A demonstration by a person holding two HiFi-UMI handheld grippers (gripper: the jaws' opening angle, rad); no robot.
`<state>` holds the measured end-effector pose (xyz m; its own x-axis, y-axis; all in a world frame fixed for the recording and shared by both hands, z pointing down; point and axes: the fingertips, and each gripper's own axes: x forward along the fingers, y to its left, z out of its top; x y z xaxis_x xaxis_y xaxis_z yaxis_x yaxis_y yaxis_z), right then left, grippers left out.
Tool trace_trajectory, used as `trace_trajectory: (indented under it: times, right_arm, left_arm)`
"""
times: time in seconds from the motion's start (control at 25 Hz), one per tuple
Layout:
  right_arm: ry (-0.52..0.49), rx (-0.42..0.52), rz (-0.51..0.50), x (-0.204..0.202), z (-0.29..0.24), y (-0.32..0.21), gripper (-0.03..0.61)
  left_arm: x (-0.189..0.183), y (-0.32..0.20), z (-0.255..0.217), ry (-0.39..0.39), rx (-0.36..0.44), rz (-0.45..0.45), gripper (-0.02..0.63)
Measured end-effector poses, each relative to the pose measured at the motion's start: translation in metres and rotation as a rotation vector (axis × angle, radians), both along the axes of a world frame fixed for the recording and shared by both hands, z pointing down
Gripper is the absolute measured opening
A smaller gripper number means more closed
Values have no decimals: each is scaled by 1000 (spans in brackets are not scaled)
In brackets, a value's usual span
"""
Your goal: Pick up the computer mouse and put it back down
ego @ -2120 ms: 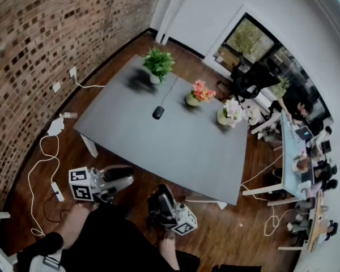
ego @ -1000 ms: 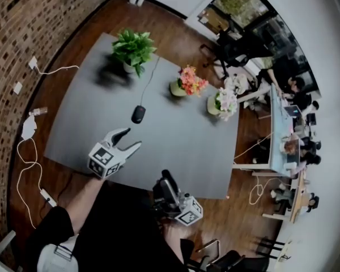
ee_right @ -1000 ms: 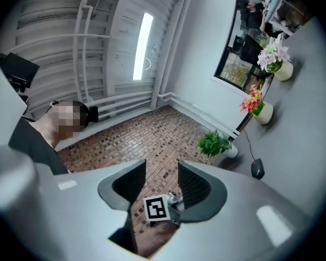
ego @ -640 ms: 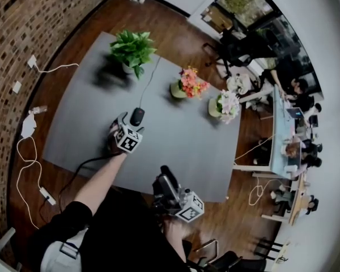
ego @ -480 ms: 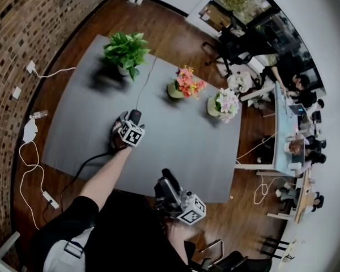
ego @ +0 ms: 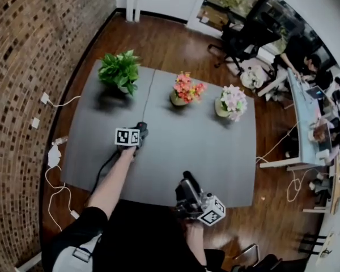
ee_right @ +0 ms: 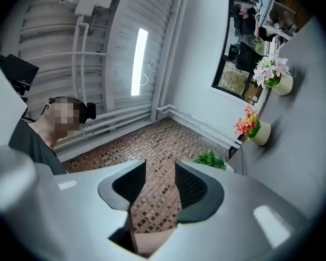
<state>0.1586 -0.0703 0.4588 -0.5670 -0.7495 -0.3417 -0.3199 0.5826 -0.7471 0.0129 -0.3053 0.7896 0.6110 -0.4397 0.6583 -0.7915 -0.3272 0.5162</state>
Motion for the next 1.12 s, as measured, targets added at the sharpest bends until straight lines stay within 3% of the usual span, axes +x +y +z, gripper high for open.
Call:
trace_trajectory:
  times: [0.12,0.2,0.24,0.32,0.4,0.48,0.6,0.92,1.04,1.12]
  right_arm:
    - [-21,18,-35,-3,-1,-11,161]
    - [-35,31,-63,-8,-1,-19,161]
    - [-40,37,-76,-10,-1,-23,161]
    - [-45,48,-101,-15,-2,-27,161]
    - [-54,60,-123,-19,-6,-31,161]
    - [-71,70,-139,-23,-11,-33,161]
    - [-100,76,-144,-23,-14,-35,161]
    - [-113,85,-126,-15,-16,-31,161]
    - [-107,76,-125,-14,-13,-28,161]
    - [-95,74,-128,-16,-13,-28,161]
  left_arm:
    - [10,9,-111,578,21,-76,287]
    - [3,23,-196,963,30,-91,287]
    - [-3,33,-238,1120,45,-78,287]
    - [-15,56,-316,1334,106,-10,287]
    - [-24,81,-381,1450,172,73,287]
    - [-28,101,-429,1501,223,140,287]
    - [-27,122,-472,1513,277,210,287]
    - [-17,162,-525,1540,347,324,287]
    - [-11,161,-515,1487,361,309,287]
    - [-6,151,-489,1376,372,273,287]
